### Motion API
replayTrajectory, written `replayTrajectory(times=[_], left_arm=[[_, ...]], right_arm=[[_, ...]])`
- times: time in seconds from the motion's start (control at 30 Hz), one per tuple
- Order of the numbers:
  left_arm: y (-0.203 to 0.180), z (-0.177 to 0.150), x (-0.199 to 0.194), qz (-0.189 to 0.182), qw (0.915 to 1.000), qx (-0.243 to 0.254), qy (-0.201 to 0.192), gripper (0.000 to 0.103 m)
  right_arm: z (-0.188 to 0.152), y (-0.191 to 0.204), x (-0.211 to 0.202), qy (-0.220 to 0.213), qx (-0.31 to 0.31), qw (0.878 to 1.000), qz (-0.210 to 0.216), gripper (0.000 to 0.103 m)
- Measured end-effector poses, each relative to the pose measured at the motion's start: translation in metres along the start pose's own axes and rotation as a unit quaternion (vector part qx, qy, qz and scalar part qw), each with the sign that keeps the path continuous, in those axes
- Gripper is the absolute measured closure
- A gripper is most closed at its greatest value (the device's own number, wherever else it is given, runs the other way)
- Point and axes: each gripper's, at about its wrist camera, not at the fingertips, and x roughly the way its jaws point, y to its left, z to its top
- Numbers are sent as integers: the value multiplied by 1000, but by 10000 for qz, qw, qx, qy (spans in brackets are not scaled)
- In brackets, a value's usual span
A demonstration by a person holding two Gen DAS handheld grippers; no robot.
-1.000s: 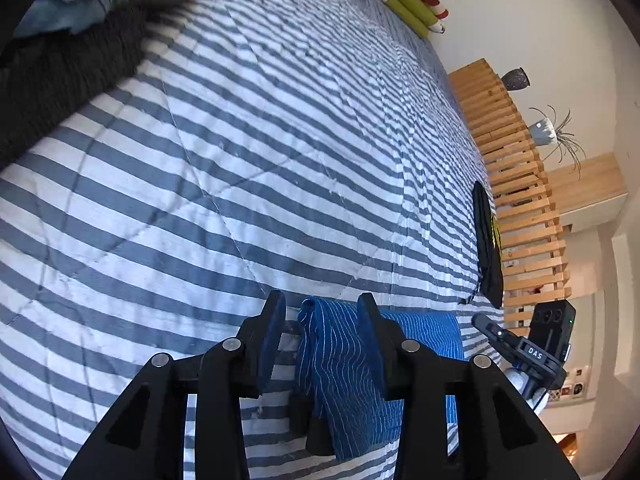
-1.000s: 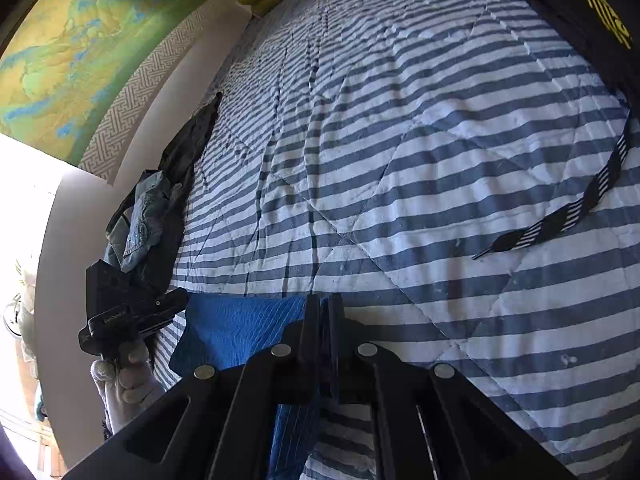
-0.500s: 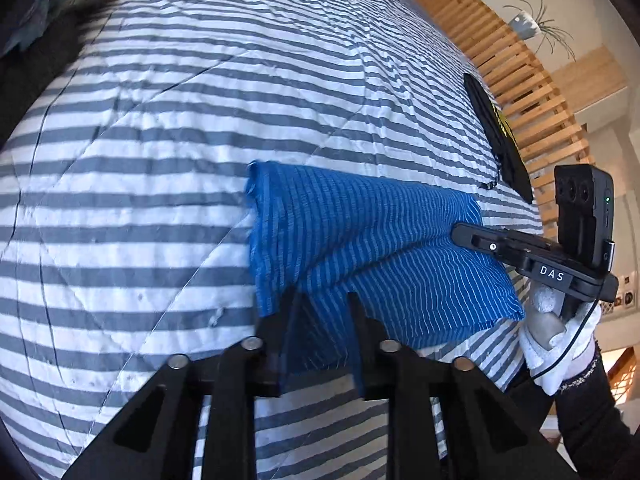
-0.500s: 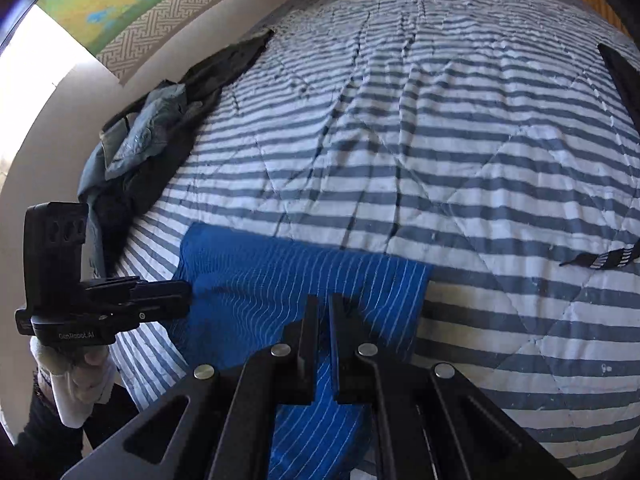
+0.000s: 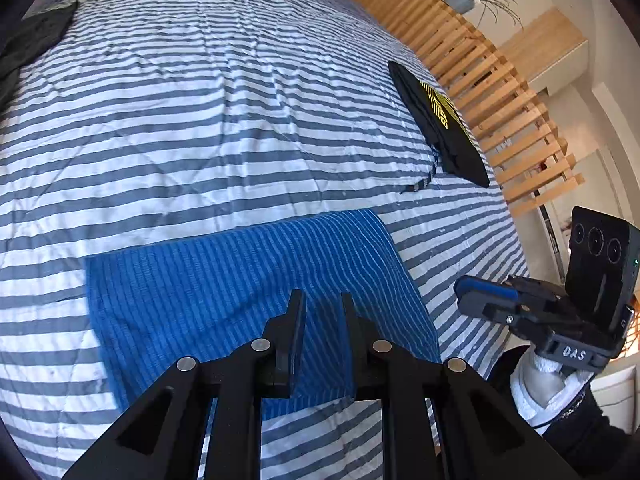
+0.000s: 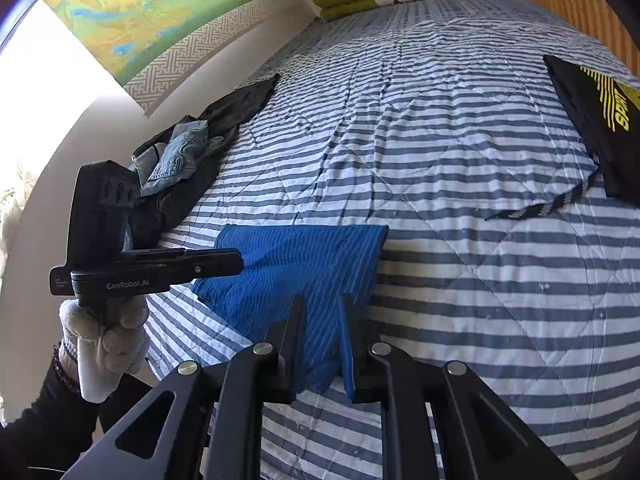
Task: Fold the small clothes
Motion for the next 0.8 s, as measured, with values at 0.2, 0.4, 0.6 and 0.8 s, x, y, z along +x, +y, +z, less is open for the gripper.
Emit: replayTrajectory(times=[0.2,0.4,0.6,0.8], left_arm=[[14,2,42,127,9987,-293,385,86],[23,-14,0,-2,9994,-338,-116,78],[51,-46,-35,406,9978,-463,-244,76],[90,-71,-47,198,9950,-959,-206,77]], right_arm=[[-12,12,33,335,-337,9989,-4,89],[-41,-3,55,1124,-434,9922,-312,89],[-1,7,13,267,-379,9989,-24,89],[17,12,69,699,-550,9956,-286,89]])
